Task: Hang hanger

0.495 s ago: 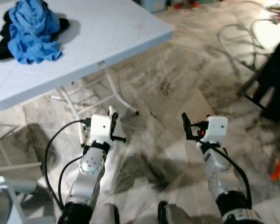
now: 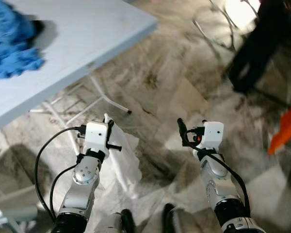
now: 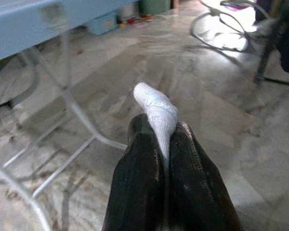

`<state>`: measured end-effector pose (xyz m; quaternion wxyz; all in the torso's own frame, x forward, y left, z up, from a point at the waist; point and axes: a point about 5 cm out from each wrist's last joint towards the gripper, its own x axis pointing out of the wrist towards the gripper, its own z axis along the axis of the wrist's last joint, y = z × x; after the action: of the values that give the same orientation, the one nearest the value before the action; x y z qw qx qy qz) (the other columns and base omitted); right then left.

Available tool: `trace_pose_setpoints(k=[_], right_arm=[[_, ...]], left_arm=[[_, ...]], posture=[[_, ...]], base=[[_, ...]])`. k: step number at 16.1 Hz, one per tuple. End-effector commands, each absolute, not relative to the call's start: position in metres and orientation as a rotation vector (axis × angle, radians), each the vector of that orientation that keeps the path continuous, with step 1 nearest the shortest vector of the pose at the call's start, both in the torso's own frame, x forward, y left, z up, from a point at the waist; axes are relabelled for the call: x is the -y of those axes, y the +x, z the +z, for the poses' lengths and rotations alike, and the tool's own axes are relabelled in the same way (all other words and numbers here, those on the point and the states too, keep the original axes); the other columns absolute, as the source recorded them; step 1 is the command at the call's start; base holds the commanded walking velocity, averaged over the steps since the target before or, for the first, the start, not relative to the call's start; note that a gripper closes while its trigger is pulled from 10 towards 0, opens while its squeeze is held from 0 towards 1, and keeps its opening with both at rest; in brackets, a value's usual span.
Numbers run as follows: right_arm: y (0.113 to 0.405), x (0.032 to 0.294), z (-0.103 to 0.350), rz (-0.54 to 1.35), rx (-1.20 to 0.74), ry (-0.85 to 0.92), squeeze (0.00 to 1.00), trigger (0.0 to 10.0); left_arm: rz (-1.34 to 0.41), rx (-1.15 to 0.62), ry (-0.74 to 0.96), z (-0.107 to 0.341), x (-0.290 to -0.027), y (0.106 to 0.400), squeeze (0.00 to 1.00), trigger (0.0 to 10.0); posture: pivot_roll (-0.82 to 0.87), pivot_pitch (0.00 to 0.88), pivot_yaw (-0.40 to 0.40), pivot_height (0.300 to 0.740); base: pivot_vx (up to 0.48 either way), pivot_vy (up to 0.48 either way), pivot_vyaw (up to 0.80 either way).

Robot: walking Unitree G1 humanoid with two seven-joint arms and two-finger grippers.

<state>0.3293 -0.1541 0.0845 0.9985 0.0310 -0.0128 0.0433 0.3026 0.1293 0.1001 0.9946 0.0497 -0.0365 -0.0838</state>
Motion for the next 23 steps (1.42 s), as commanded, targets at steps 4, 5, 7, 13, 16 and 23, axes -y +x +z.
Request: trace_pose_setpoints(k=[4,5,7,13,16,23], right_arm=[[0.324,0.162,0.076,0.049,0.003,0.055,0.00,10.0],[0.323,0.161,0.076,0.048,0.004,0.054,0.00,10.0],[0.321,0.160,0.073,0.050,-0.004,0.057,0.00,10.0],[0.318,0.161,0.069,0.045,-0.019,0.049,0.00,10.0],[0.317,0.162,0.069,0.041,-0.017,0.043,0.00,10.0],[0.314,0.161,0.065,0.044,-0.027,0.042,0.00,10.0]], left_arm=[[-0.200,0.087,0.110,0.101,-0.122,0.299,0.00,10.0],[-0.197,0.092,0.112,0.102,-0.123,0.300,0.00,10.0],[-0.189,0.088,0.108,0.102,-0.125,0.299,0.00,10.0],[-0.202,0.097,0.097,0.103,-0.124,0.298,0.00,10.0],[-0.217,0.096,0.092,0.102,-0.122,0.296,0.00,10.0],[-0.202,0.072,0.086,0.099,-0.123,0.297,0.00,10.0]], posture=[[-0.04,0.257,0.048,0.740],[-0.04,0.261,0.049,0.740],[-0.04,0.268,0.048,0.740],[-0.04,0.271,0.049,0.740],[-0.05,0.270,0.053,0.740],[-0.05,0.271,0.057,0.740]], base=[[0.000,0.000,-0.53],[0.000,0.000,0.00],[0.000,0.000,0.00],[0.252,0.000,-0.67],[0.317,0.185,-0.80],[0.085,0.422,-0.32]])
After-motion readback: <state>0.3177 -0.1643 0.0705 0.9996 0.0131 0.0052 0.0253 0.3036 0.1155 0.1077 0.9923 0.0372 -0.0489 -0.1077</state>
